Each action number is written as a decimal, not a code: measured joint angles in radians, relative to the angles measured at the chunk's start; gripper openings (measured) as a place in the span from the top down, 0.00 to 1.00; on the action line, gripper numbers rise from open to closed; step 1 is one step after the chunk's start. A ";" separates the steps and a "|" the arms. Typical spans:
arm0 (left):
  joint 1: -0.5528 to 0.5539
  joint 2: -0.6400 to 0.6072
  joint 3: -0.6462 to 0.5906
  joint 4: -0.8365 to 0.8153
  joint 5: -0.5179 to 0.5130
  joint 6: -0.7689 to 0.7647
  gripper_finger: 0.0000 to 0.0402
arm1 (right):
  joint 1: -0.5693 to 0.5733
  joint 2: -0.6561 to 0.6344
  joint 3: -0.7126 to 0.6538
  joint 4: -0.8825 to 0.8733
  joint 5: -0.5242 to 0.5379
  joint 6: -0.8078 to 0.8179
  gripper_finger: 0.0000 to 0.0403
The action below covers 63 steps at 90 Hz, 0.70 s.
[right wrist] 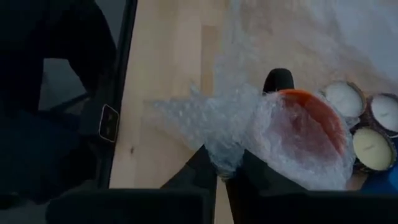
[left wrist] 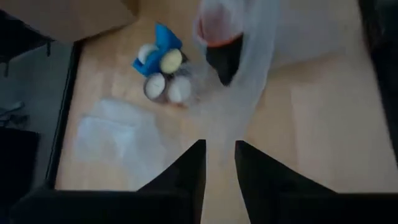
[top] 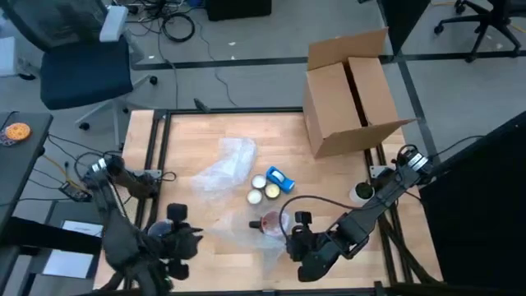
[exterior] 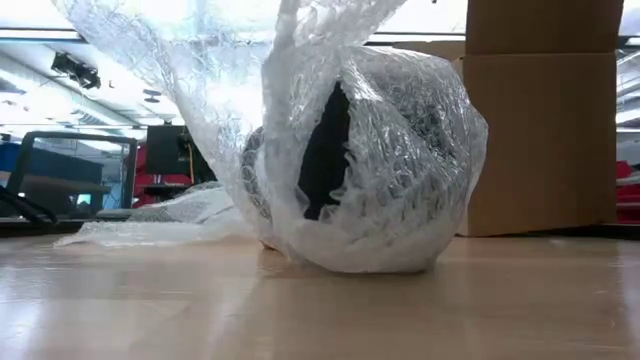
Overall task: Wrap mug
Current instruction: Wrap the black mug with the transparent bubble wrap
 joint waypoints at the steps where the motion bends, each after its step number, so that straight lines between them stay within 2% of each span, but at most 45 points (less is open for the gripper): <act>1: -0.002 -0.004 0.000 0.000 -0.006 -0.004 0.82 | 0.000 0.000 0.000 0.000 0.000 0.000 1.00; 15: -0.012 -0.040 -0.048 0.004 -0.027 -0.029 0.82 | 0.000 0.000 0.000 0.000 0.000 0.000 1.00; 26: -0.025 -0.102 -0.167 0.058 -0.014 -0.090 0.82 | 0.000 0.000 0.000 0.000 0.000 0.000 1.00; 47: -0.041 -0.283 -0.516 0.448 -0.012 -0.049 0.82 | 0.001 0.000 0.000 0.005 0.000 0.000 1.00; 63: -0.028 -0.359 -0.729 0.642 -0.005 -0.032 0.82 | 0.001 0.000 0.000 0.005 0.000 -0.001 1.00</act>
